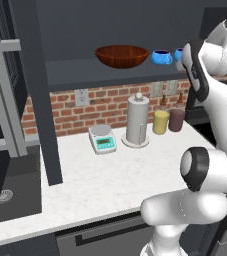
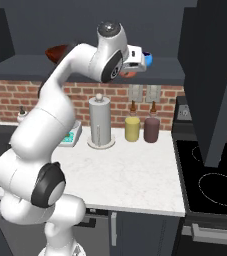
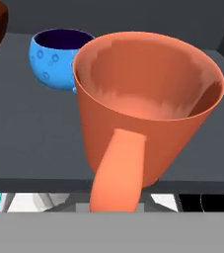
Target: Gather all objects into one cabinet and sort the glasses and bowls to opposite sides.
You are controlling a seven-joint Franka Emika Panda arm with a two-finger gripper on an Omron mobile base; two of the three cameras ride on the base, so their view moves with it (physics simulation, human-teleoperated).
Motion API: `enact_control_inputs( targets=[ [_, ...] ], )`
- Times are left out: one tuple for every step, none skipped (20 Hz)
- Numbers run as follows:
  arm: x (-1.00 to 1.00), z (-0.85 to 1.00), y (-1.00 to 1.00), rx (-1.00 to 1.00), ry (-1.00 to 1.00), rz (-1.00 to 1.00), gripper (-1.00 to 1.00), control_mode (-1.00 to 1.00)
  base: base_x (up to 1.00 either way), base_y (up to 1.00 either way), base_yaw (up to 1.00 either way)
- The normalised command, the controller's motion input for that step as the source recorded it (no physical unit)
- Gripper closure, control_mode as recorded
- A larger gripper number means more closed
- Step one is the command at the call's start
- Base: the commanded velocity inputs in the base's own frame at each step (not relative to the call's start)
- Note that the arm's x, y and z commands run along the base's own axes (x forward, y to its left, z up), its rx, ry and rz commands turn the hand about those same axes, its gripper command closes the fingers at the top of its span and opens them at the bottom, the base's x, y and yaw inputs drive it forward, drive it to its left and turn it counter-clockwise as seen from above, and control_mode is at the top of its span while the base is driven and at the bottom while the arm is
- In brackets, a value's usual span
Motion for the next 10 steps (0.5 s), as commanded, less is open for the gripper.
enact_control_inputs(
  targets=[
    [0.36, 0.00, -0.01, 0.00, -0.13, 0.00, 1.00, -1.00, 0.00, 0.00, 0.00],
    [0.36, 0.00, -0.01, 0.00, -0.09, 0.00, 1.00, -1.00, 0.00, 0.00, 0.00],
    [0.41, 0.00, -0.01, 0.00, -0.05, 0.00, 1.00, -1.00, 0.00, 0.00, 0.00],
    [0.45, 0.00, 0.00, 0.00, 0.00, 0.00, 1.00, -1.00, 0.00, 0.00, 0.00],
    [0.47, 0.00, -0.01, 0.00, 0.00, 0.00, 1.00, -1.00, 0.00, 0.00, 0.00],
    [0.48, 0.00, -0.01, 0.00, 0.00, 0.00, 1.00, -1.00, 0.00, 0.00, 0.00],
    [0.47, 0.00, -0.04, 0.00, 0.00, 0.00, 1.00, -1.00, 0.00, 0.00, 0.00],
    [0.47, 0.00, -0.11, 0.00, 0.00, 0.00, 1.00, -1.00, 0.00, 0.00, 0.00],
    [0.46, 0.00, -0.16, 0.00, 0.02, 0.00, 1.00, -1.00, 0.00, 0.00, 0.00],
    [0.45, -0.01, -0.18, 0.00, 0.06, 0.00, 1.00, -1.00, 0.00, 0.00, 0.00]
  ],
)
